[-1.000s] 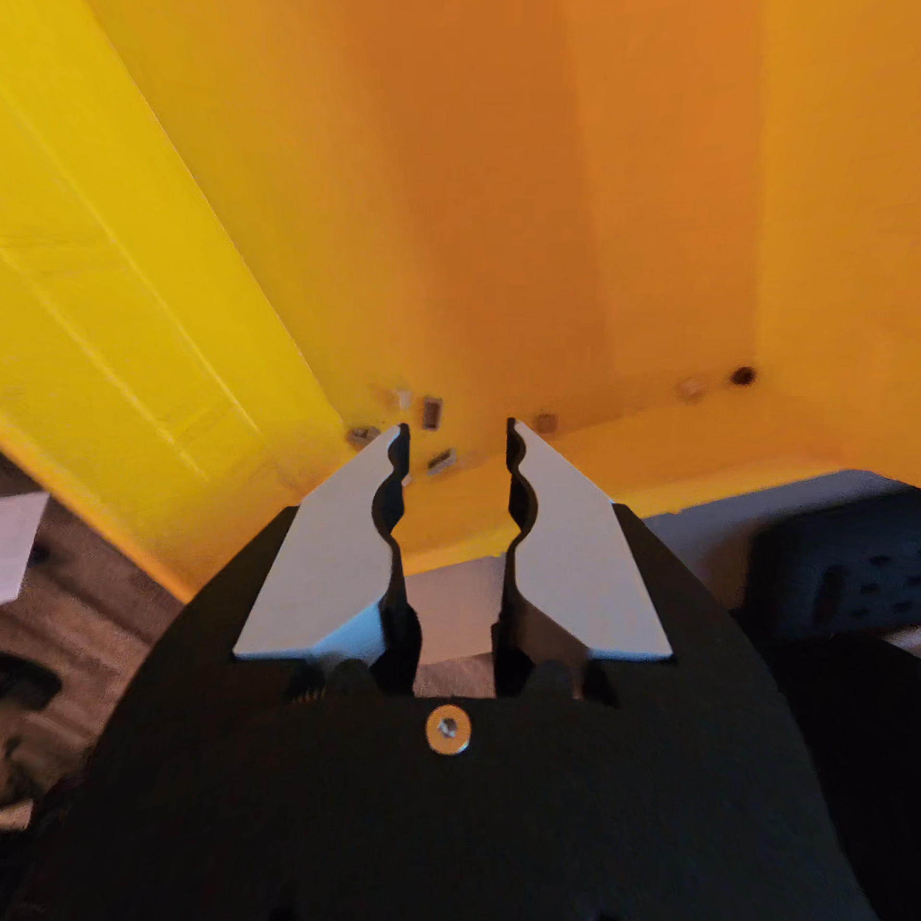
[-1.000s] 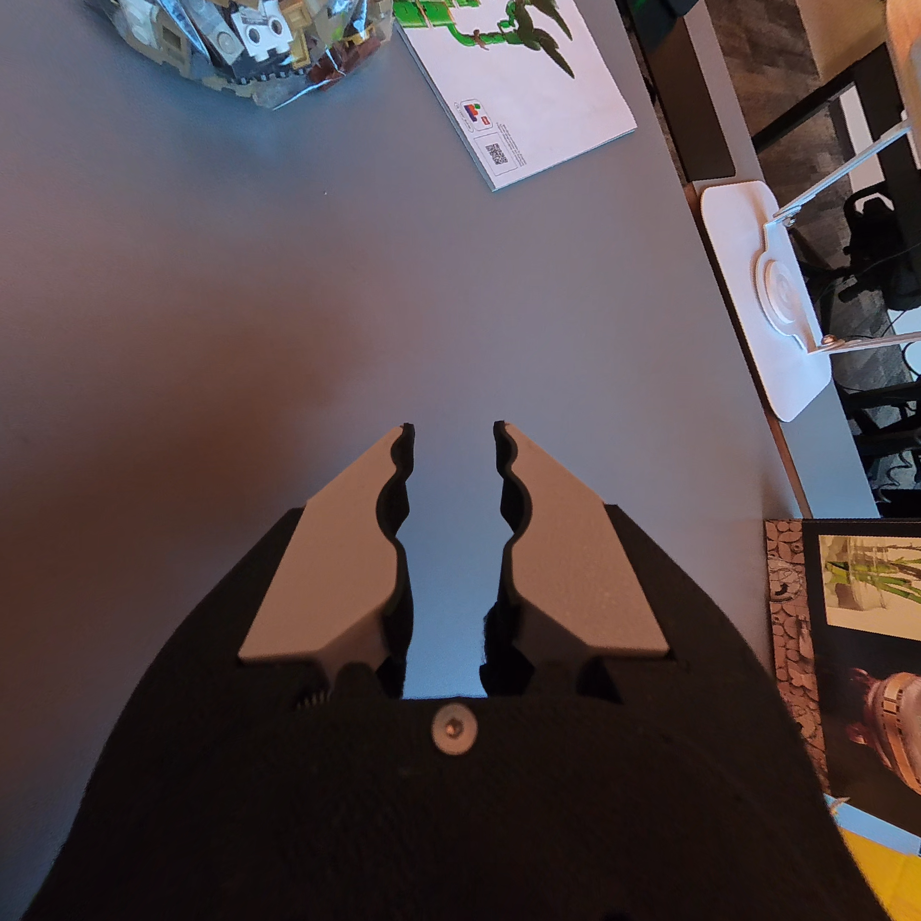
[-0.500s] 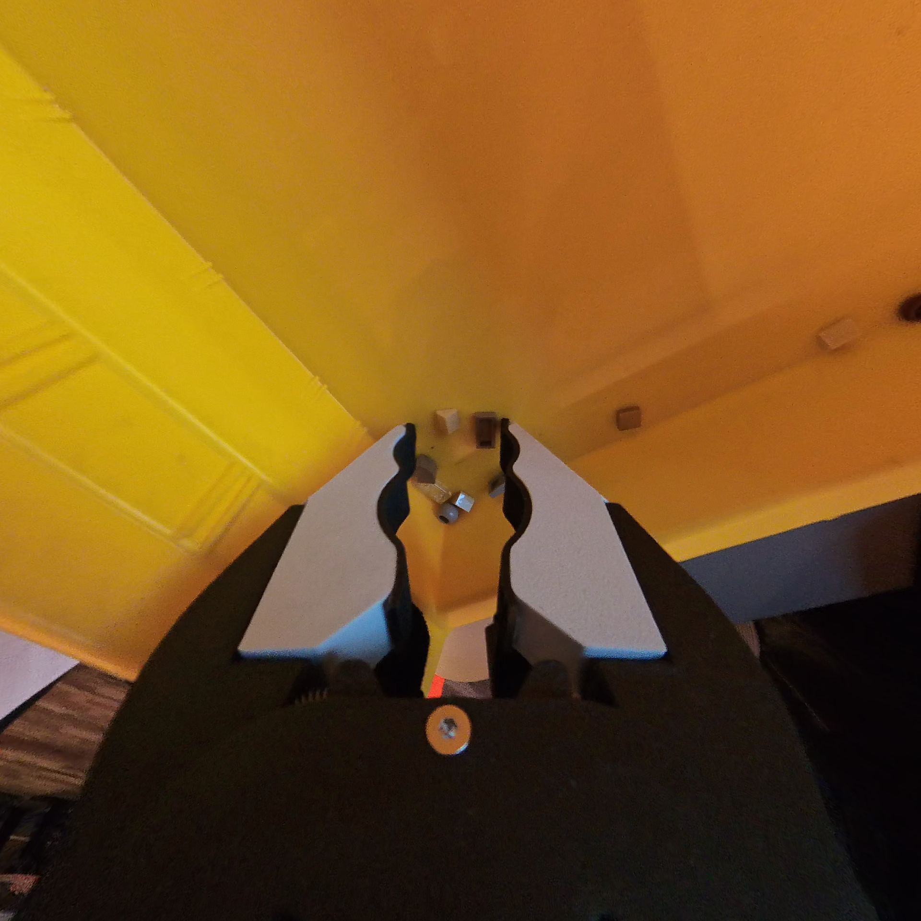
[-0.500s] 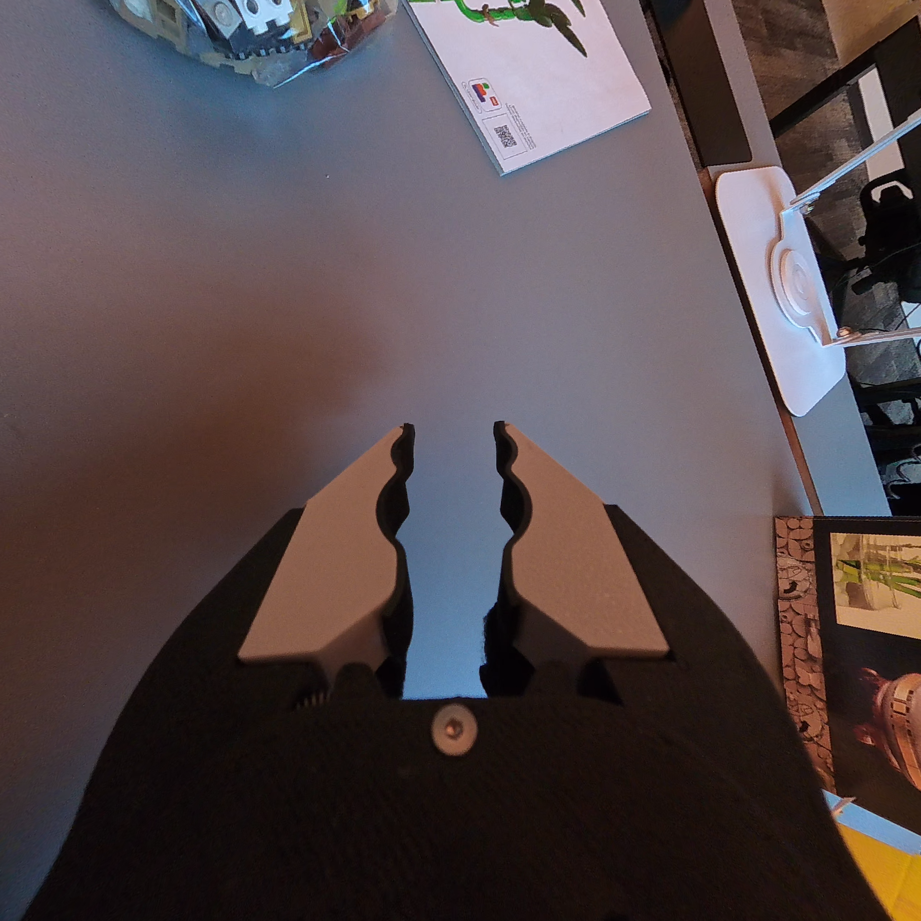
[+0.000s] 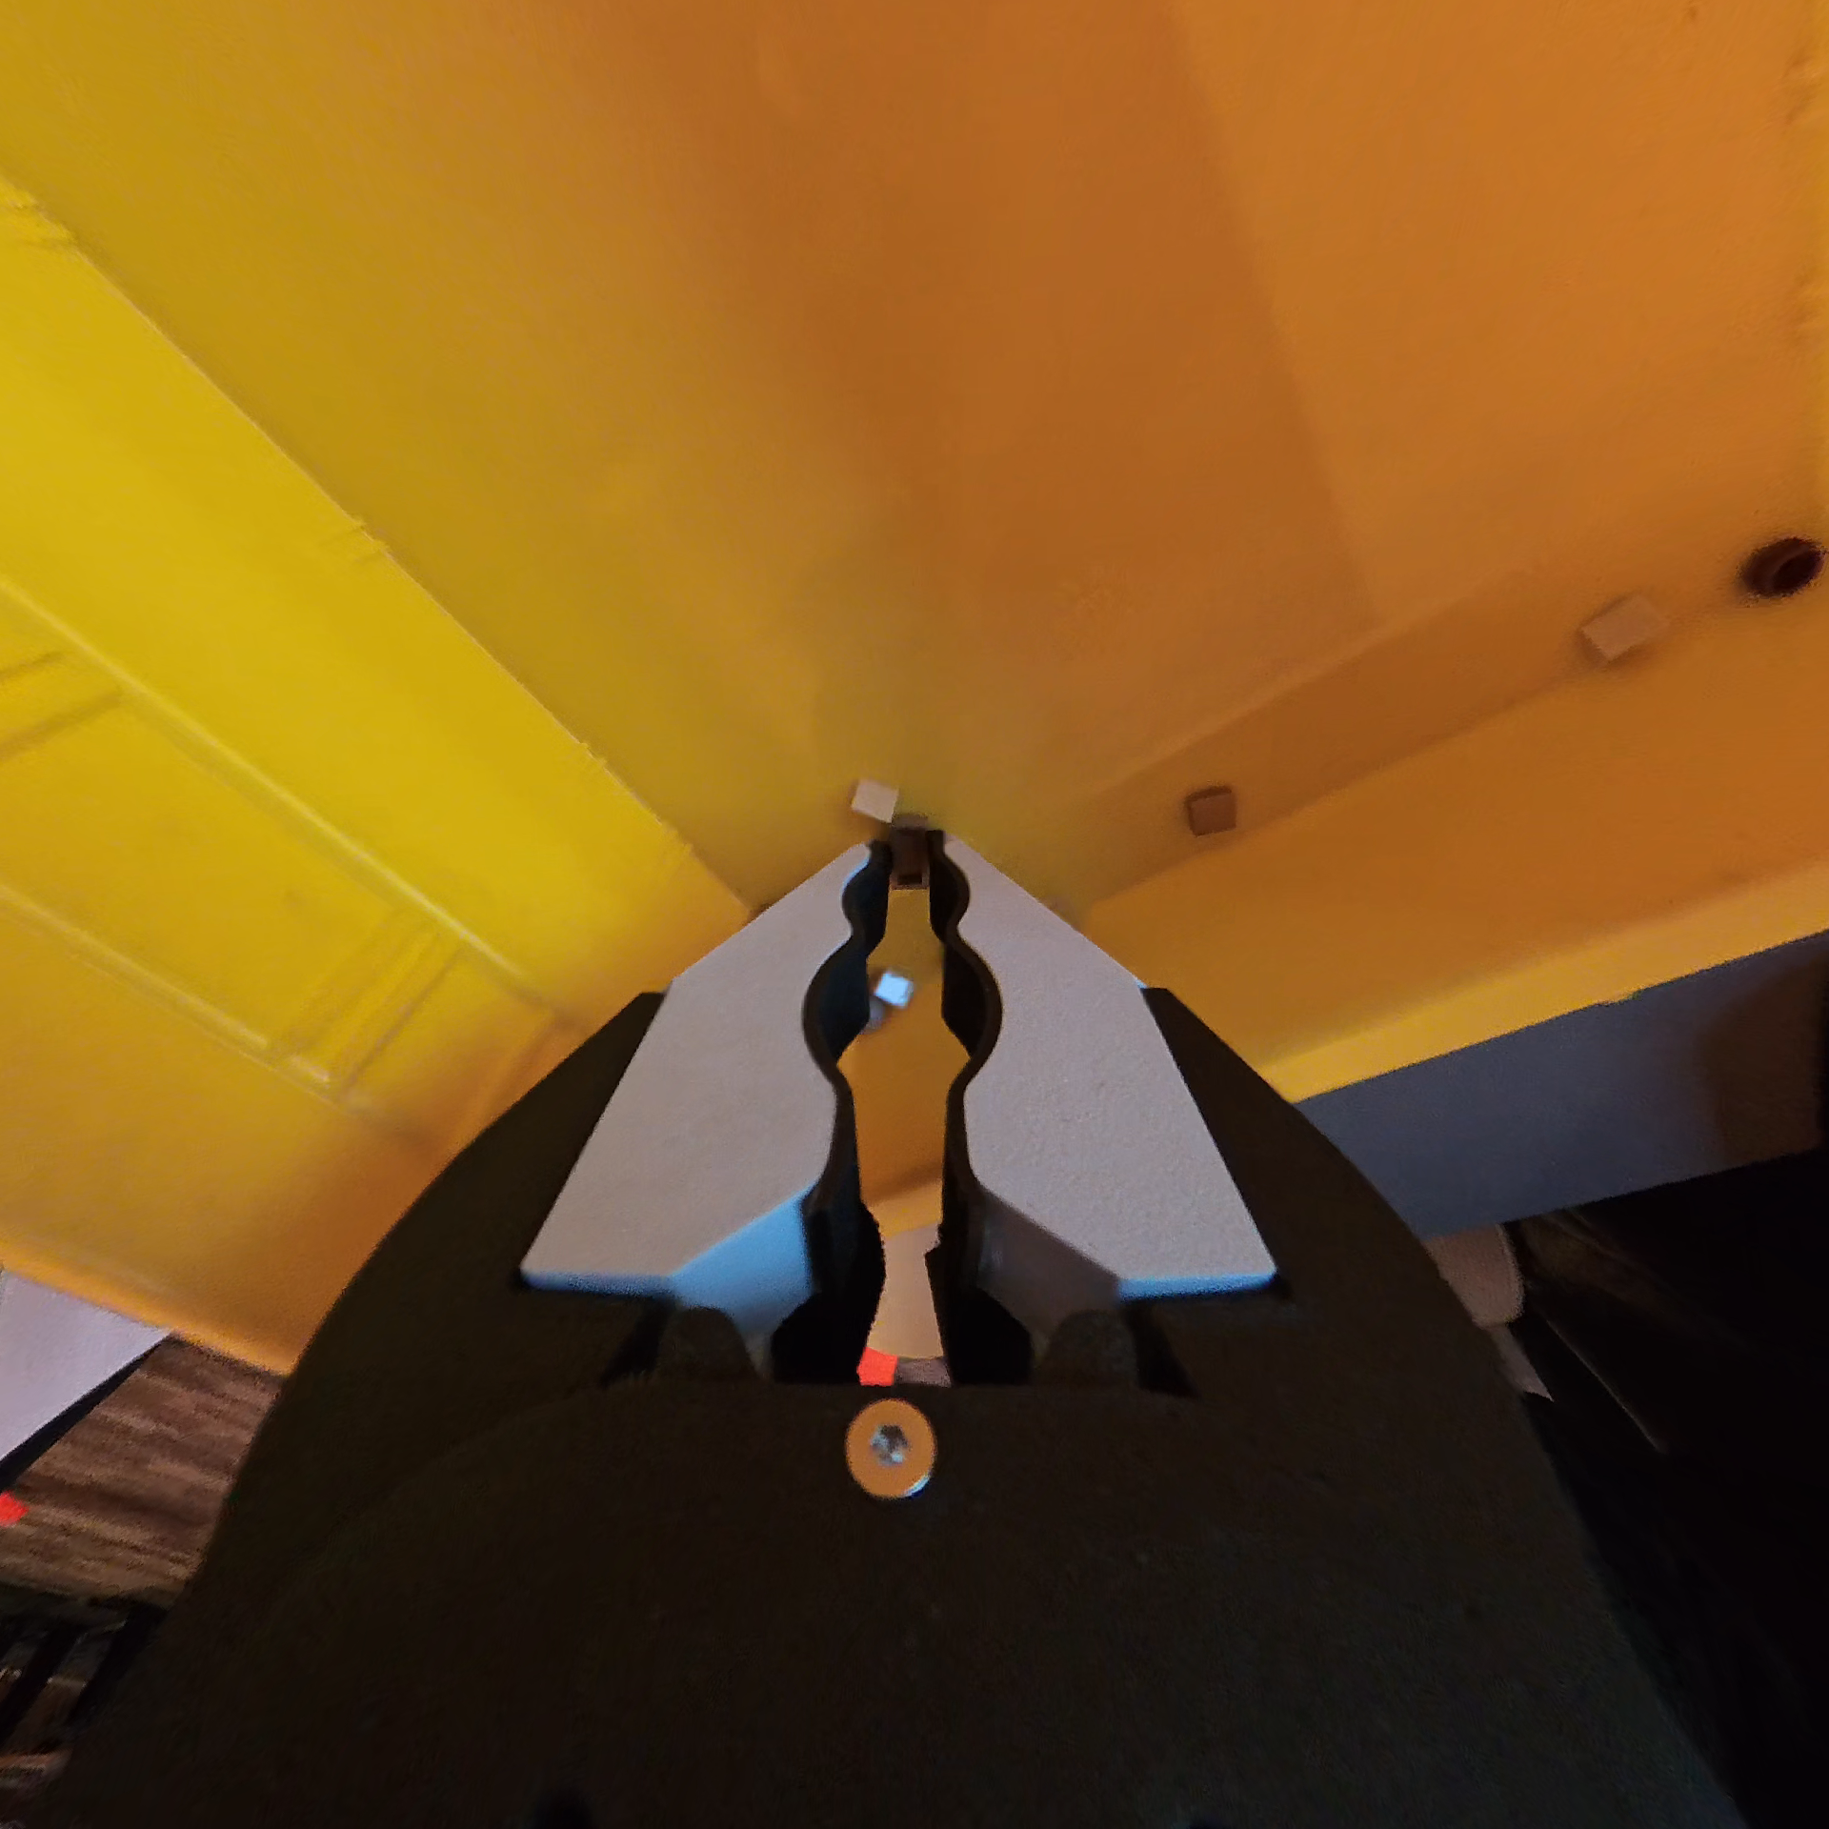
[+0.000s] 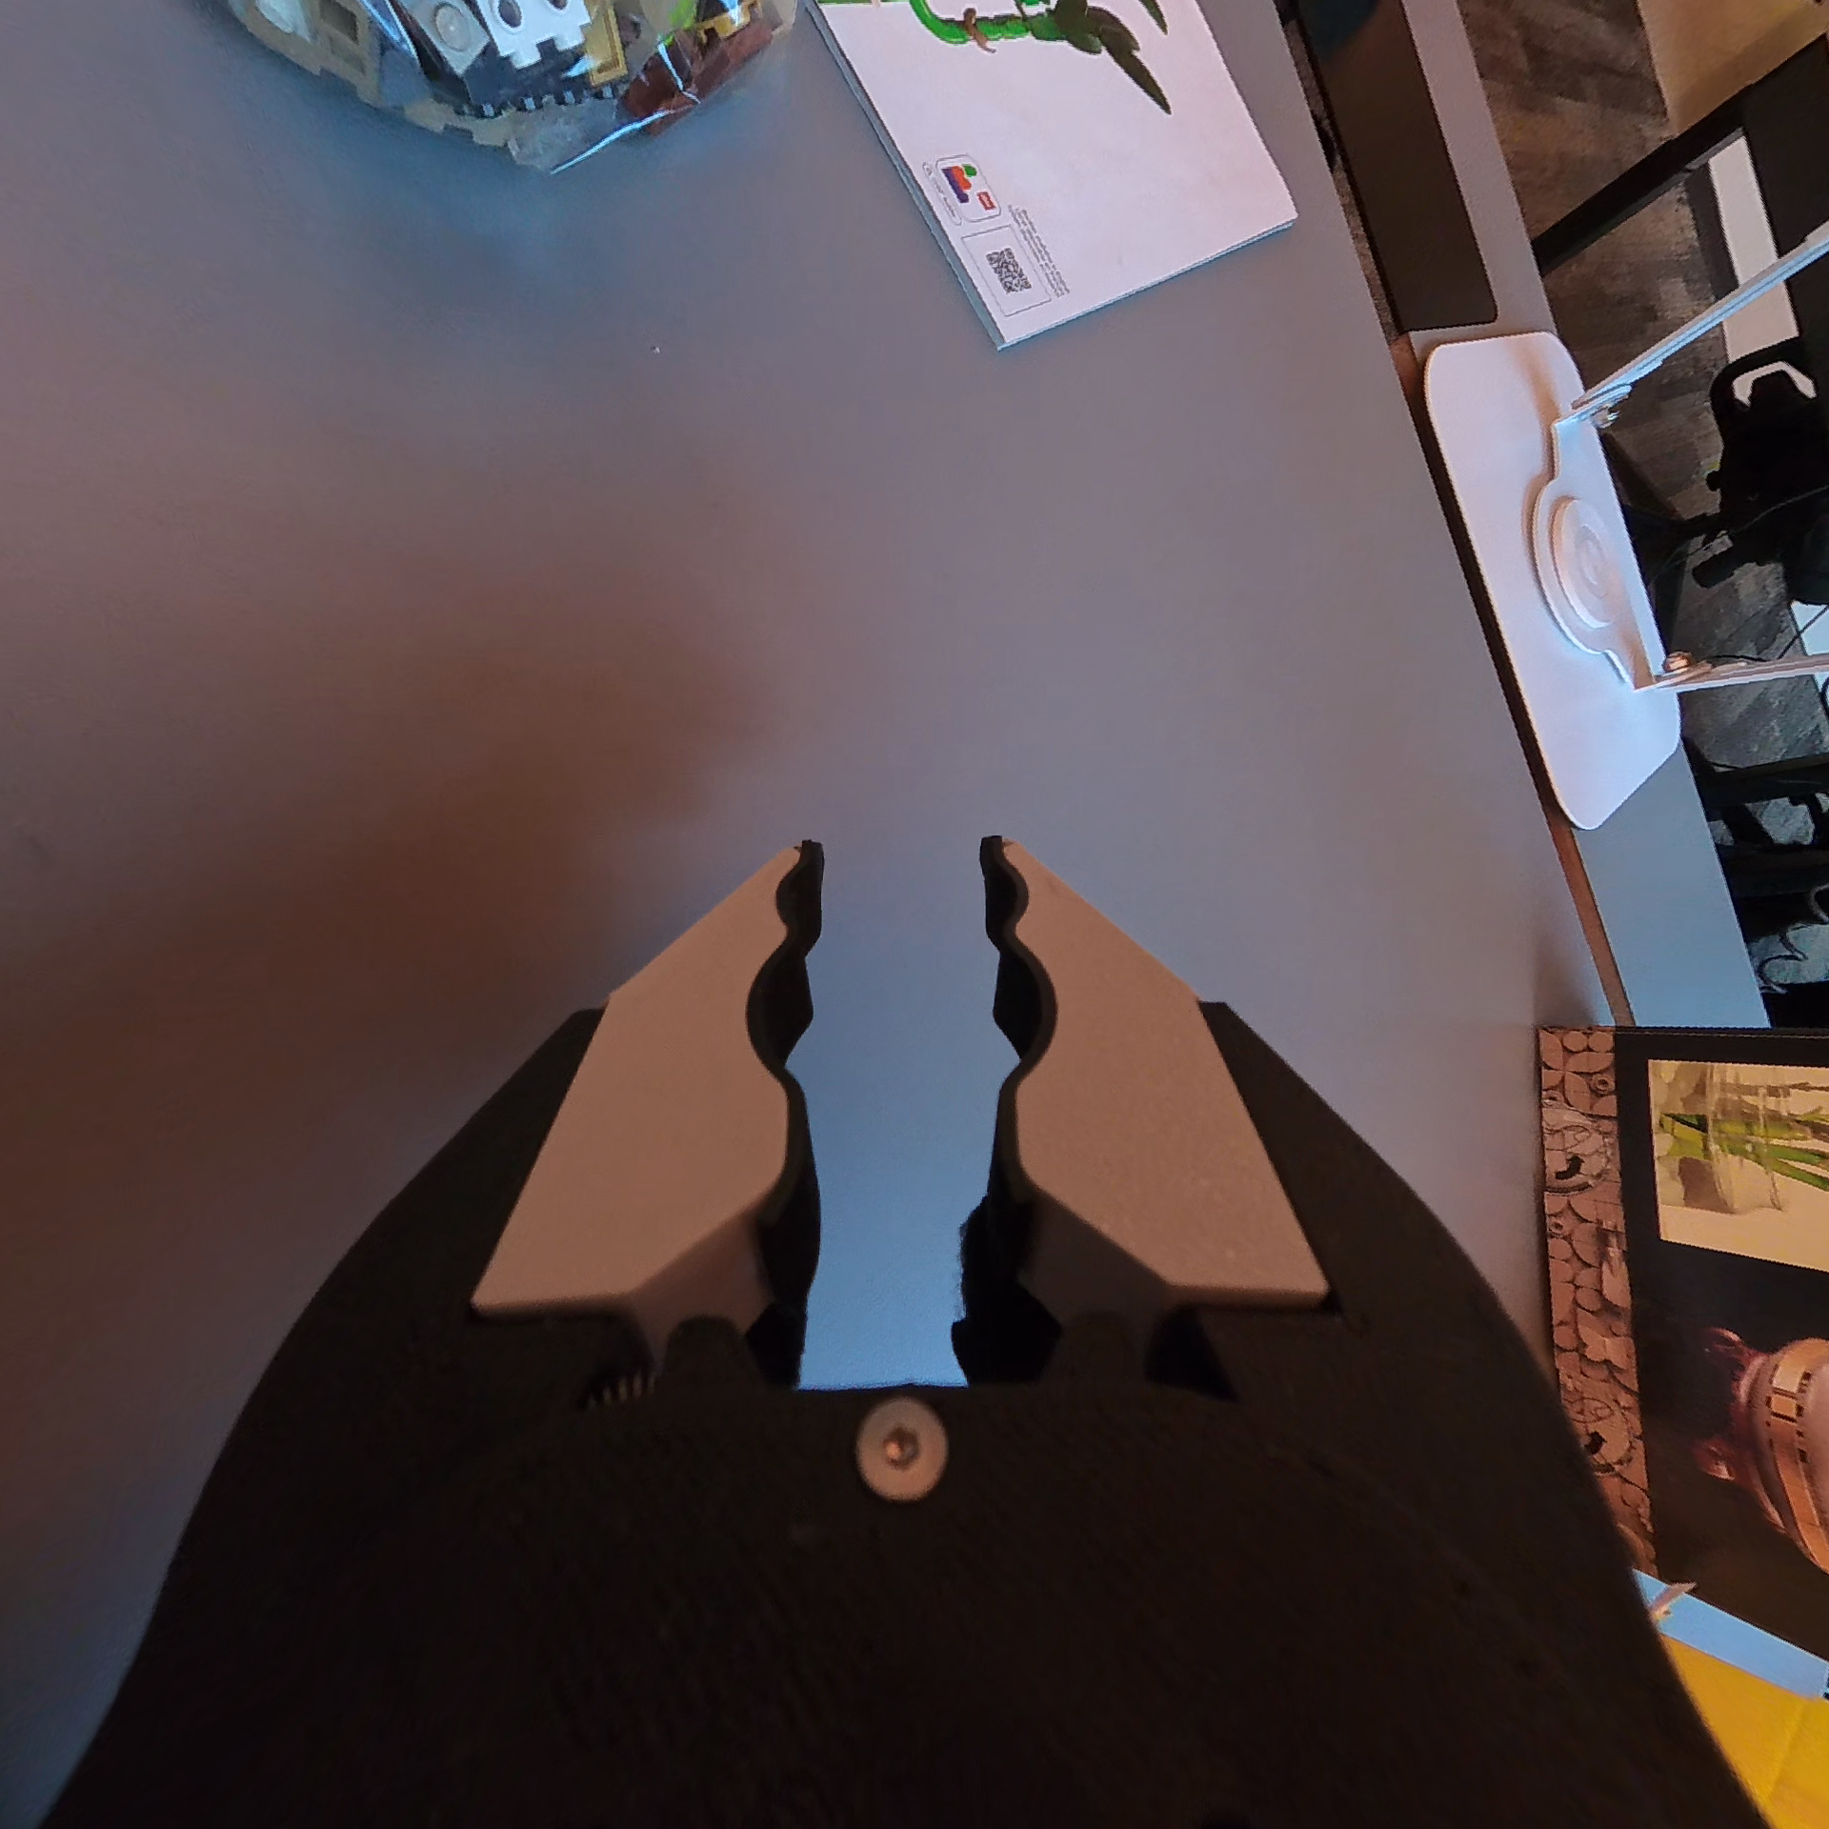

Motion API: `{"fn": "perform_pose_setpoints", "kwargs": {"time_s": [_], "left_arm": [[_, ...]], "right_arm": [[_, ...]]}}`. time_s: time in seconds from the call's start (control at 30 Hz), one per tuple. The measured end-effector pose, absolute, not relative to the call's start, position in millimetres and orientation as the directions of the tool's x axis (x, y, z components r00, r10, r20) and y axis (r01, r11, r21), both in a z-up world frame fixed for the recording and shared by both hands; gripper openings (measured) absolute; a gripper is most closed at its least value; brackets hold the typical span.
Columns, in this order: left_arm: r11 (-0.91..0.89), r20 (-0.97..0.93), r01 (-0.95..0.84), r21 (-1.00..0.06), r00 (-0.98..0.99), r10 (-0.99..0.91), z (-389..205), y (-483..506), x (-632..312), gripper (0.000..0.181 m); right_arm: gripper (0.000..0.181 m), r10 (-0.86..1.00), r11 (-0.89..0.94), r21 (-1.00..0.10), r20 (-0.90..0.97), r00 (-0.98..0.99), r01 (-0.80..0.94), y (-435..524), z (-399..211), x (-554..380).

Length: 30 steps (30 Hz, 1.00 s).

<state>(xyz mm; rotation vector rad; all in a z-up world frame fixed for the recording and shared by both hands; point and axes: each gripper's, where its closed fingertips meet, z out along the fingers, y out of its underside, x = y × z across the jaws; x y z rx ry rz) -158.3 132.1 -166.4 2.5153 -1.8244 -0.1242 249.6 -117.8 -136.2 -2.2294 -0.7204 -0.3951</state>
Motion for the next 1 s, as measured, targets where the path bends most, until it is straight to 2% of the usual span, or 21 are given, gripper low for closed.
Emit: {"fn": "perform_pose_setpoints", "kwargs": {"time_s": [0.1,0.27,0.33,0.37,0.47,0.53,0.63,0.8,0.9,1.0], "left_arm": [[-0.318,-0.087,-0.946,0.058,0.312,-0.946,-162,138,-161,0.006],[-0.338,-0.026,-0.939,-0.07,0.34,-0.94,-140,130,-141,0.006],[-0.327,0.036,-0.923,-0.201,0.327,-0.944,-116,117,-110,0.006],[-0.314,0.088,-0.9,-0.301,0.302,-0.949,-98,106,-84,0.006],[-0.227,0.304,-0.774,-0.59,0.048,-0.951,-39,36,6,0.006],[-0.139,0.293,-0.725,-0.675,-0.09,-0.952,-24,-1,48,0.006],[-0.004,0.149,-0.713,-0.701,-0.14,-0.979,-34,-17,88,0.006],[0.055,0.13,-0.746,-0.664,-0.187,-0.974,-48,-27,112,0.007],[0.056,0.144,-0.754,-0.655,-0.197,-0.97,-50,-27,114,0.033],[0.025,0.142,-0.724,-0.689,-0.169,-0.975,-35,-17,108,0.032]], "right_arm": [[0.032,0.374,-0.564,-0.562,0.479,0.794,0.605,-118,-136,250],[0.032,0.376,-0.565,-0.559,0.479,0.793,0.606,-118,-137,250],[0.032,0.377,-0.566,-0.56,0.477,0.794,0.605,-118,-138,250],[0.032,0.379,-0.568,-0.558,0.476,0.794,0.605,-118,-138,249],[0.032,0.382,-0.571,-0.55,0.478,0.791,0.609,-118,-140,249],[0.032,0.379,-0.567,-0.556,0.479,0.792,0.608,-118,-138,249],[0.032,0.375,-0.564,-0.566,0.473,0.797,0.601,-117,-138,249],[0.032,0.384,-0.564,-0.557,0.475,0.791,0.609,-118,-139,248],[0.032,0.383,-0.56,-0.561,0.478,0.791,0.61,-118,-137,248],[0.032,0.384,-0.558,-0.559,0.481,0.788,0.613,-118,-137,248]]}}
